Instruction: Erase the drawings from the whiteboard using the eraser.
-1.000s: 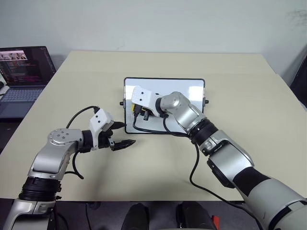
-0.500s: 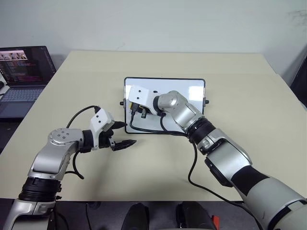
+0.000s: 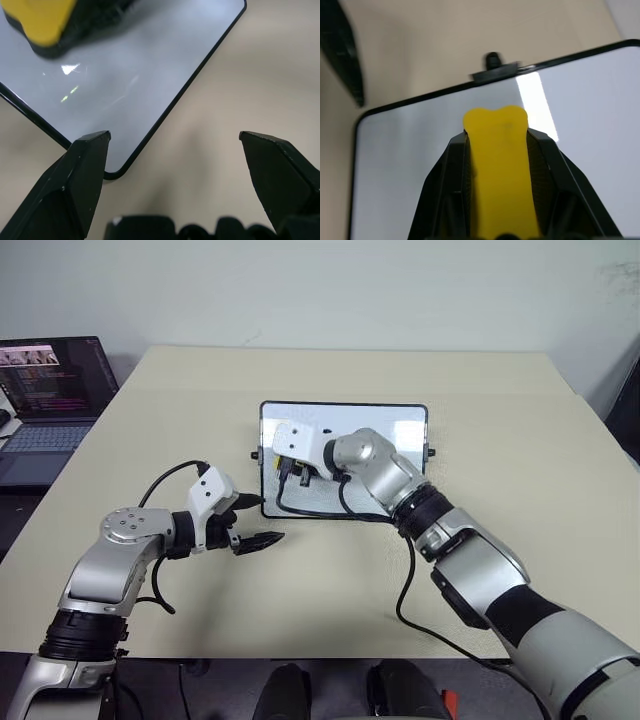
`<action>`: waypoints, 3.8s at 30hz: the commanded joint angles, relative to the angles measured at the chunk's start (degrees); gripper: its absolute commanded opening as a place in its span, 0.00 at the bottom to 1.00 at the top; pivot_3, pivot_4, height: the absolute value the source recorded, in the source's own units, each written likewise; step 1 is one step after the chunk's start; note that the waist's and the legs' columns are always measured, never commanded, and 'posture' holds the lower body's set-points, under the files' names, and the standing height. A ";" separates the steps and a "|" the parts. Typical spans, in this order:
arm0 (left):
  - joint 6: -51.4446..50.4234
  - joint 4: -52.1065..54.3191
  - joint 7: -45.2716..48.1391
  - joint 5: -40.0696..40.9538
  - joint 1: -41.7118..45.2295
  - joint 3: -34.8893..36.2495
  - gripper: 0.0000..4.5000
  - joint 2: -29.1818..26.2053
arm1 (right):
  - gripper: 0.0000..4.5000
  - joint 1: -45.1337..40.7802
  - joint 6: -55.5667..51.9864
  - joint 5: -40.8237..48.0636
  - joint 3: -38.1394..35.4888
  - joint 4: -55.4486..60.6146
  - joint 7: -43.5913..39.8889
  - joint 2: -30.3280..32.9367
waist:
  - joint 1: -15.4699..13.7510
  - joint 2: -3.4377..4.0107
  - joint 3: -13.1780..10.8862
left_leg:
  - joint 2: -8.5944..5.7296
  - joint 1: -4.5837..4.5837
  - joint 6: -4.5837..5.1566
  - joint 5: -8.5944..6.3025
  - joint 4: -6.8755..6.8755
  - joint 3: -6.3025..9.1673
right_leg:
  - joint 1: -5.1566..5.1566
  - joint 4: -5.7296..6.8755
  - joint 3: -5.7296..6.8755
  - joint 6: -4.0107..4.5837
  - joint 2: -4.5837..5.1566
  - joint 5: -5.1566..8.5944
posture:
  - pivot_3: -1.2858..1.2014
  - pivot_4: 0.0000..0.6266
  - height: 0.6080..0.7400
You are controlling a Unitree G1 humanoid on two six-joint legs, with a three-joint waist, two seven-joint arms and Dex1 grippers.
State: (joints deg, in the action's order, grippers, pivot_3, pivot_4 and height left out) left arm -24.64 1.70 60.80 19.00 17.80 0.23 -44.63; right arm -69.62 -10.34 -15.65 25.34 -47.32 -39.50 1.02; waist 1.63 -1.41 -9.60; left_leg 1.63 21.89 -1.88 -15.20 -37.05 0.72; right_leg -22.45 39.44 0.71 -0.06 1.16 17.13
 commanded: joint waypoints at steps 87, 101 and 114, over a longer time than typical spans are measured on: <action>2.98 -6.60 2.42 -4.53 7.53 -4.61 1.00 1.96 | 0.26 17.15 -21.62 6.87 3.97 38.56 5.83 14.39 | 0.19 -0.02 0.00 | 0.00 0.97 0.04 0.01 -0.73 0.04 | -0.81 0.45 -0.03 0.00 -0.09 -0.01 | 0.52 0.24 1.00; 2.15 -4.65 2.28 -3.71 6.67 -4.54 1.00 2.04 | 0.26 18.47 -20.95 4.02 7.20 37.28 -2.09 14.99 | 0.16 -0.02 0.01 | 0.00 0.93 0.05 0.01 -0.90 0.07 | -0.77 0.58 -0.02 0.10 -0.12 -0.09 | 0.52 0.24 1.00; 2.41 -4.90 2.48 -3.93 7.08 -4.95 1.00 2.16 | 0.26 15.51 -18.57 2.18 2.37 31.81 1.85 14.22 | 0.02 -0.02 0.01 | 0.00 0.92 0.06 0.02 -0.91 0.07 | -0.77 0.60 -0.02 0.11 -0.12 -0.10 | 0.52 0.24 1.00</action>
State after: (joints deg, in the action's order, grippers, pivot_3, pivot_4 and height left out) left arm -22.46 -4.79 63.16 14.62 24.28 -5.70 -42.32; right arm -54.97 -27.47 -12.92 27.35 -15.85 -35.97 14.20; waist 1.65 -1.44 -9.59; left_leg 1.63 22.82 -1.83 -15.18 -37.96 0.78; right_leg -23.22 40.02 0.68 0.05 1.05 17.03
